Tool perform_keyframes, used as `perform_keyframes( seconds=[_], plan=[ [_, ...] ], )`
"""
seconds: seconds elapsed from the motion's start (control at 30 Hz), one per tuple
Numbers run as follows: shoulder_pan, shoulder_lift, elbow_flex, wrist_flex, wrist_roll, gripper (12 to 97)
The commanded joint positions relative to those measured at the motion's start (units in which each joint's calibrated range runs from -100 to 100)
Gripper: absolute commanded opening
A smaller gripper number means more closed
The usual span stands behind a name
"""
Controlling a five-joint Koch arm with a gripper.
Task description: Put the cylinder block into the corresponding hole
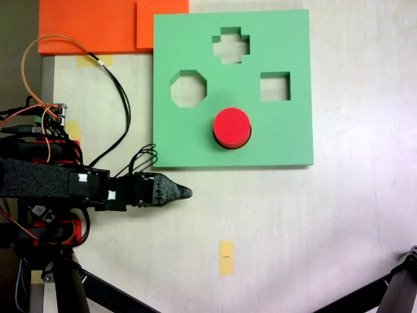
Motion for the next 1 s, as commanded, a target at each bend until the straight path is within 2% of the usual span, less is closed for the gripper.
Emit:
perform_keyframes(
  seconds=[0.0, 0.33, 0.43, 0.97],
  plan=[
    [1.56, -0.68, -5.06, 0.81, -0.24, 44.6],
    [1.56, -0.68, -7.25, -1.60, -0.20, 46.4],
    [0.98, -0.68, -7.25, -1.79, -0.20, 50.2],
    [1.03, -0.68, -7.25, -1.21, -0.20, 50.1]
  ],
)
